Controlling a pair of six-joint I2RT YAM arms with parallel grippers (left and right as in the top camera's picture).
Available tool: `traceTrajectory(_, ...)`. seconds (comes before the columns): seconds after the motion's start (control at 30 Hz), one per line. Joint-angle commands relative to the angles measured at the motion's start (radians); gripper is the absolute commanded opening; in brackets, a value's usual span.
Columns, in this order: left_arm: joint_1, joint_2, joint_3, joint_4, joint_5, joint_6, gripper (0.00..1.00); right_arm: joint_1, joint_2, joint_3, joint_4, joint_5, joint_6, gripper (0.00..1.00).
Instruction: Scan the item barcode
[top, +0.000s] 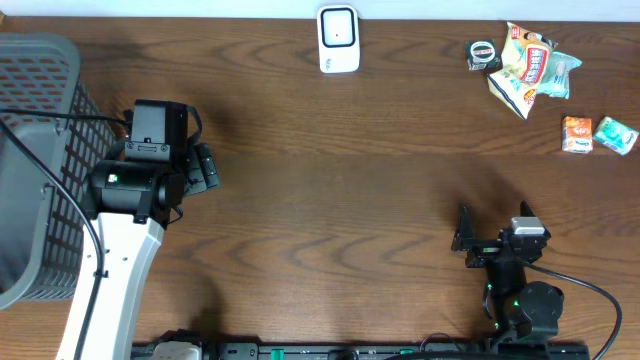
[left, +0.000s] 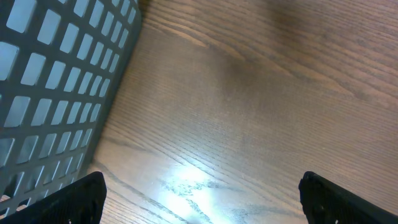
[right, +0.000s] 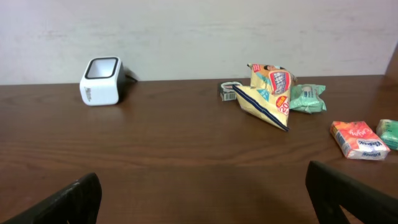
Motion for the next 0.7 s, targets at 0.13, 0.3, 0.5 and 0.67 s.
traceTrajectory(0.13,0.000,-0.009,0.007,-0.042,0.037,-0.005,0.98,-0.005,-0.010,-0.004,-0.001,0.011,0.014,0.99)
traceTrajectory(0.3,0.000,-0.082,-0.085,-0.015,0.173,-0.005,0.98,-0.005,-0.010,-0.004,-0.001,0.011,0.014,0.99)
traceTrajectory(0.5,0.000,-0.259,-0.345,0.212,0.273,0.101,0.98,-0.005,-0.010,-0.004,-0.001,0.011,0.014,0.99)
traceTrajectory(0.67,0.000,-0.436,-0.558,0.480,0.388,0.236,0.98,-0.005,-0.010,-0.004,-0.001,0.011,0.014,0.99)
